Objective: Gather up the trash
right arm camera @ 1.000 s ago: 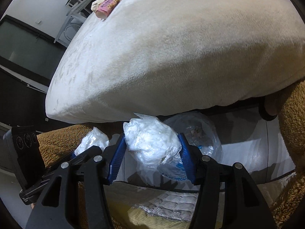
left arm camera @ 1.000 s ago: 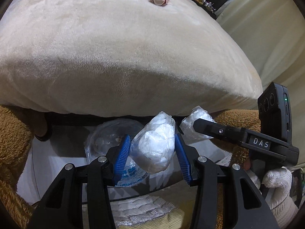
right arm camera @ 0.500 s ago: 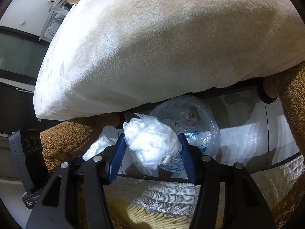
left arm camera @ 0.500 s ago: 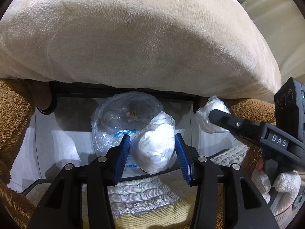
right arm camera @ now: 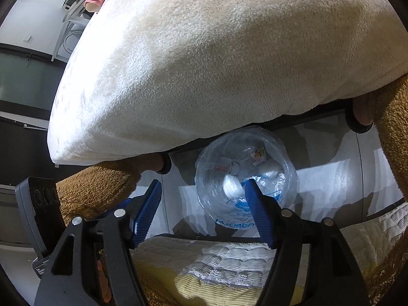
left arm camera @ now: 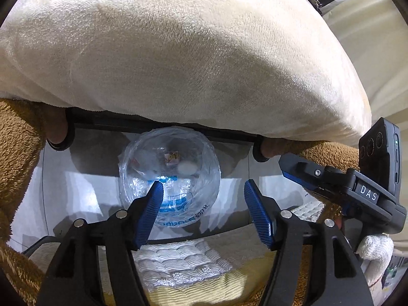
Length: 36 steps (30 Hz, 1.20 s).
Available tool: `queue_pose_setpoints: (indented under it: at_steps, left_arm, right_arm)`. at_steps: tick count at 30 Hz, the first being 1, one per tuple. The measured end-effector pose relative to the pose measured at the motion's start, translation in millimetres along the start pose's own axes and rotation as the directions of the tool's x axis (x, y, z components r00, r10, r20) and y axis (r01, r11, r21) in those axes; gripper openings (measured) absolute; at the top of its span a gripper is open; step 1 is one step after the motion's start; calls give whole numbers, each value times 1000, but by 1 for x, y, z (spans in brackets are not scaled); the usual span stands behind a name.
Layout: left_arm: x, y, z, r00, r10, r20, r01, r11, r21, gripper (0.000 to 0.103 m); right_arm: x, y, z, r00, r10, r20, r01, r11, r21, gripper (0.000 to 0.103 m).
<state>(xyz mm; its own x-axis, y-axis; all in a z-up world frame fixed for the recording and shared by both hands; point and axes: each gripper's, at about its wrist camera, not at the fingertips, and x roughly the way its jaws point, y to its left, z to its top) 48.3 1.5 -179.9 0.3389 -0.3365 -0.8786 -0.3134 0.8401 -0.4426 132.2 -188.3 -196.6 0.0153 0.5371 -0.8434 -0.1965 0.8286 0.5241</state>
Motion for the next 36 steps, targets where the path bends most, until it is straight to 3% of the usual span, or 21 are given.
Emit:
queue_pose_setpoints:
  at_steps: [11, 18, 24, 32, 36]
  left_arm:
    - [-14, -11, 1, 998, -12, 65, 9, 999, 45, 64]
    - [-38, -24, -4, 985, -56, 163, 35, 990, 135, 64]
    - [-69, -36, -9, 950, -121, 288, 55, 972, 227, 64]
    - [-106, -43, -2, 895, -194, 401, 67, 948, 311, 64]
    - [-123, -46, 11, 872, -198, 449, 45, 943, 328, 64]
  right_arm:
    - [-8, 5, -2, 1000, 5, 23, -5, 1000, -25, 67]
    - [-27, 22, -9, 994, 0, 106, 12, 993, -118, 67]
    - [-59, 40, -19, 969, 36, 243, 26, 969, -245, 67]
    - [-98, 69, -26, 897, 64, 438, 133, 905, -404, 67]
    - [-102, 81, -21, 877, 60, 477, 187, 871, -454, 67]
